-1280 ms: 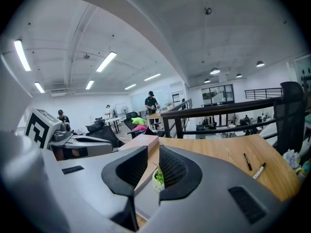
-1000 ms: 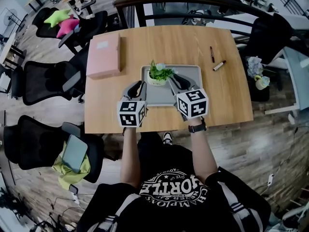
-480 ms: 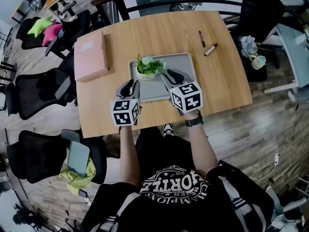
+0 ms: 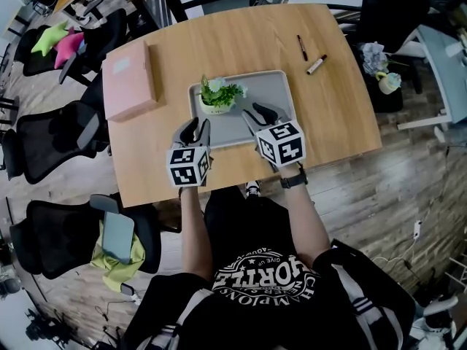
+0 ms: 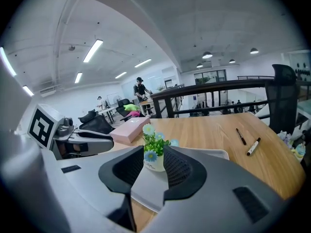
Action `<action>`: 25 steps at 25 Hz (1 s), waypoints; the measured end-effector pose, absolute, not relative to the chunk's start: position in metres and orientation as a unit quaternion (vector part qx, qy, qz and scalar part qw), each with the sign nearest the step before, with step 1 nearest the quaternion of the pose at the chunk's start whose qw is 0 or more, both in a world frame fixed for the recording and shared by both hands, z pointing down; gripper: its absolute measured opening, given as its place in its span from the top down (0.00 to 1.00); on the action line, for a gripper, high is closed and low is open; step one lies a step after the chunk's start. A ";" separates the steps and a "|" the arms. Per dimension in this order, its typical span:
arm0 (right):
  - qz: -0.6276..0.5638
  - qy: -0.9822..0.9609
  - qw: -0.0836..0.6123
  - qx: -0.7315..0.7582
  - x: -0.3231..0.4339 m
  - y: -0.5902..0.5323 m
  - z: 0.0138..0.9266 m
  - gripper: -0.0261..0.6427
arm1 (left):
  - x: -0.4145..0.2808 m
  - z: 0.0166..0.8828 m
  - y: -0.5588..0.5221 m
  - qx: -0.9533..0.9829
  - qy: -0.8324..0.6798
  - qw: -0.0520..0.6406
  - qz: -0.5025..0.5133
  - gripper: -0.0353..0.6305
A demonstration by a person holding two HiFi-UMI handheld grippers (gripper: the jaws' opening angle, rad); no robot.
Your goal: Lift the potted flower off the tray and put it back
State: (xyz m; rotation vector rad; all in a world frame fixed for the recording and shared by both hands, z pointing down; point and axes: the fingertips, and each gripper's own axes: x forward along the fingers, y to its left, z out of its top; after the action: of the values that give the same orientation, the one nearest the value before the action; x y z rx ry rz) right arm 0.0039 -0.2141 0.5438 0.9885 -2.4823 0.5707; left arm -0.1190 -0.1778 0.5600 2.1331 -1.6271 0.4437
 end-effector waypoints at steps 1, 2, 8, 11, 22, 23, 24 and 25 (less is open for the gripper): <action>0.206 -0.889 0.205 0.353 0.004 -0.215 0.547 0.77 | -0.119 0.563 -0.178 0.767 -0.584 0.212 0.161 0.77; 0.208 -0.889 0.208 0.352 0.003 -0.215 0.549 0.77 | -0.119 0.566 -0.177 0.766 -0.583 0.215 0.163 0.76; 0.220 -0.886 0.228 0.340 -0.006 -0.213 0.569 0.75 | -0.124 0.588 -0.176 0.762 -0.578 0.204 0.209 0.75; 0.225 -0.884 0.235 0.336 -0.009 -0.213 0.580 0.73 | -0.126 0.599 -0.177 0.762 -0.573 0.205 0.220 0.72; 0.234 -0.875 0.249 0.344 -0.015 -0.218 0.606 0.66 | -0.135 0.622 -0.182 0.765 -0.559 0.209 0.242 0.68; 0.235 -0.874 0.250 0.345 -0.016 -0.219 0.608 0.65 | -0.135 0.623 -0.183 0.766 -0.557 0.206 0.247 0.68; 0.236 -0.873 0.251 0.346 -0.017 -0.220 0.609 0.64 | -0.136 0.625 -0.184 0.767 -0.555 0.205 0.250 0.68; 0.238 -0.872 0.252 0.346 -0.018 -0.221 0.611 0.64 | -0.136 0.626 -0.184 0.767 -0.552 0.205 0.254 0.68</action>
State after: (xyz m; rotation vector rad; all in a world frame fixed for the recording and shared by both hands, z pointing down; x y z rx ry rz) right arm -0.0177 -0.2212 0.6110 0.9420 -2.3715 0.6466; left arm -0.1362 -0.1843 0.6263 2.1397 -1.5393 0.7084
